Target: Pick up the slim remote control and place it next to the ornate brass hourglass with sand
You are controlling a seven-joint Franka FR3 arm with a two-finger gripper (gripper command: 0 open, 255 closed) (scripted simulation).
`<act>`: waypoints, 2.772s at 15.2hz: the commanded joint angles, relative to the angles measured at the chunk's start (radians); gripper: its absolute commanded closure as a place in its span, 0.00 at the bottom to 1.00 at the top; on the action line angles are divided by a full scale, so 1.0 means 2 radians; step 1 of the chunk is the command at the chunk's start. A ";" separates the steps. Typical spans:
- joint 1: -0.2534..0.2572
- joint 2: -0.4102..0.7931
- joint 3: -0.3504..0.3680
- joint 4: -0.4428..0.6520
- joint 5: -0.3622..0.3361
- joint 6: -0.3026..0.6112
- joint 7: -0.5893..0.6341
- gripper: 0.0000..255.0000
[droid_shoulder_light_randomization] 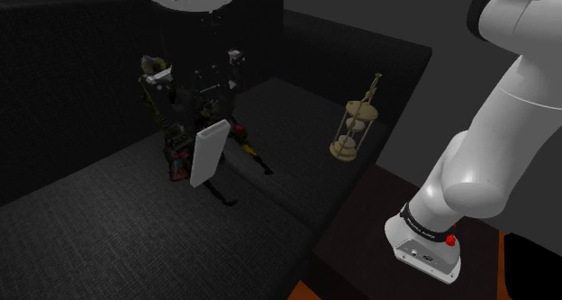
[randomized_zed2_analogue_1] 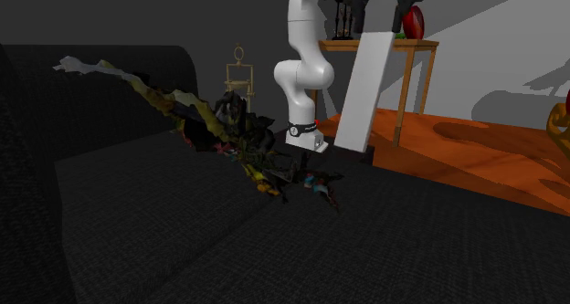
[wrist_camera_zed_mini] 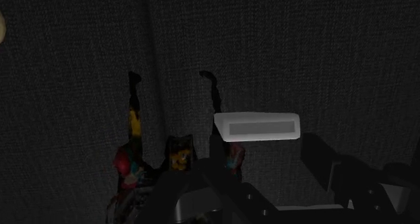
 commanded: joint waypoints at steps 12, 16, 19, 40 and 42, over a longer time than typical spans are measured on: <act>0.009 0.028 0.004 0.107 -0.021 -0.087 -0.002 1.00; -0.042 -0.040 -0.029 0.042 0.029 -0.067 -0.073 1.00; -0.065 -0.080 -0.060 0.004 0.055 -0.059 -0.124 1.00; -0.083 -0.259 -0.228 -0.285 0.147 0.074 -0.490 0.00; -0.069 -0.279 -0.244 -0.336 0.160 0.103 -0.547 0.00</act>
